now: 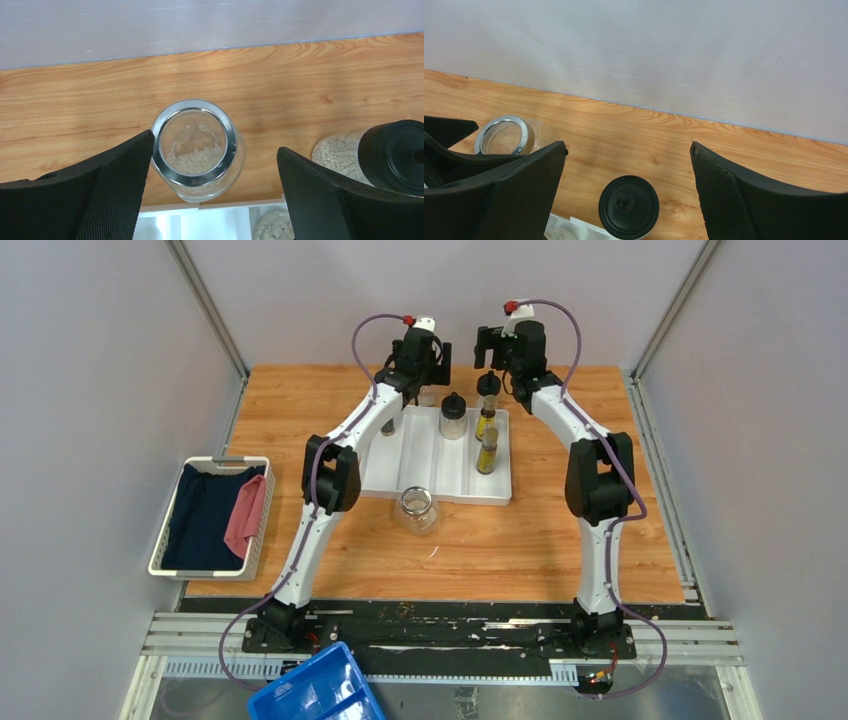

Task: Organize the condiment bottles
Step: Pick up the bottle from the corner of the board.

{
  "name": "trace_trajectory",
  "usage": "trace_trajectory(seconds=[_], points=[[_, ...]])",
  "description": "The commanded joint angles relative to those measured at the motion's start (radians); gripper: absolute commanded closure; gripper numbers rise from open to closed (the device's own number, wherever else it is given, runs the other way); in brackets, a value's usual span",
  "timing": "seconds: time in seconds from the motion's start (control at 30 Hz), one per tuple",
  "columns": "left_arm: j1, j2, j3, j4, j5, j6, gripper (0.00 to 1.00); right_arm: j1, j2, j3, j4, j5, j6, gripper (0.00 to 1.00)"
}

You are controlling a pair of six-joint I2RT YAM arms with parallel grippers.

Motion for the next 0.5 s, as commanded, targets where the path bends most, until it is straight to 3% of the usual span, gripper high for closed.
trace_trajectory(seconds=[0.0,0.47], points=[[0.005,0.021,0.04,0.015,-0.044,-0.025,0.0,-0.015,-0.052,-0.028,0.021,-0.009,0.005,0.03],[0.022,0.055,0.102,-0.037,-0.014,-0.055,0.0,-0.036,-0.073,-0.03,-0.013,-0.046,0.035,0.05]])
